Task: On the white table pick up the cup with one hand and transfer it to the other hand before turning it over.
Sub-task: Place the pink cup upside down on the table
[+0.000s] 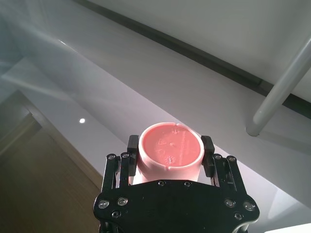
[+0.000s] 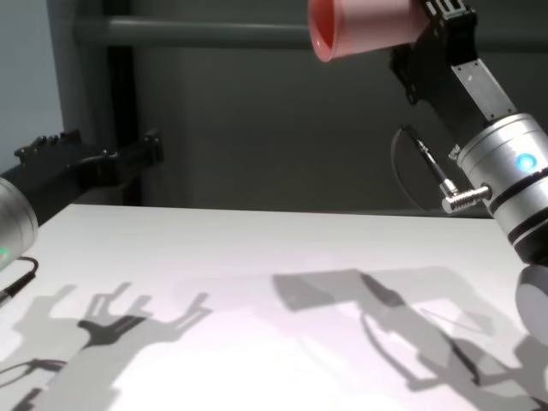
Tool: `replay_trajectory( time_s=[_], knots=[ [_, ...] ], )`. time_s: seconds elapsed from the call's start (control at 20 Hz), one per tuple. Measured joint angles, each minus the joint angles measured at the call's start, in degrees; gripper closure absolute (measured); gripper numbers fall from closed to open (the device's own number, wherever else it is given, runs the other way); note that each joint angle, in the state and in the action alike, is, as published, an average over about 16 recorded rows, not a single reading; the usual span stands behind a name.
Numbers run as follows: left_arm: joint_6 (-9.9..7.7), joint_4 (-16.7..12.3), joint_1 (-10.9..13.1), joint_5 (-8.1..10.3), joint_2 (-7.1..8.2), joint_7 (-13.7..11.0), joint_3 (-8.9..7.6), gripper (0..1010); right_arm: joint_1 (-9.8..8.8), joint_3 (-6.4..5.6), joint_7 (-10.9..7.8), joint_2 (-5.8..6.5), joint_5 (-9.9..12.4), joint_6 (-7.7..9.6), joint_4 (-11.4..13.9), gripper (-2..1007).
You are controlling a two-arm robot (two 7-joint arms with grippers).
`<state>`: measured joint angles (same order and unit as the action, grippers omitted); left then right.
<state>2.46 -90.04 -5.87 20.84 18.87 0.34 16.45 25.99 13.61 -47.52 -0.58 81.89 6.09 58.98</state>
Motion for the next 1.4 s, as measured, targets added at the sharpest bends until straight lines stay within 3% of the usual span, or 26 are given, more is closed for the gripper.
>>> replay_trajectory(
  time_s=[0.6,1.4],
  knots=[
    [-0.58,0.0,2.3,-2.14,-1.65,0.4,-0.64,7,0.0,0.0,0.0,0.0,0.0,0.0,0.0,268],
    [0.0,0.5,3.2,-2.52,-2.51,-0.3,-1.33,7,0.0,0.0,0.0,0.0,0.0,0.0,0.0,268]
  ],
)
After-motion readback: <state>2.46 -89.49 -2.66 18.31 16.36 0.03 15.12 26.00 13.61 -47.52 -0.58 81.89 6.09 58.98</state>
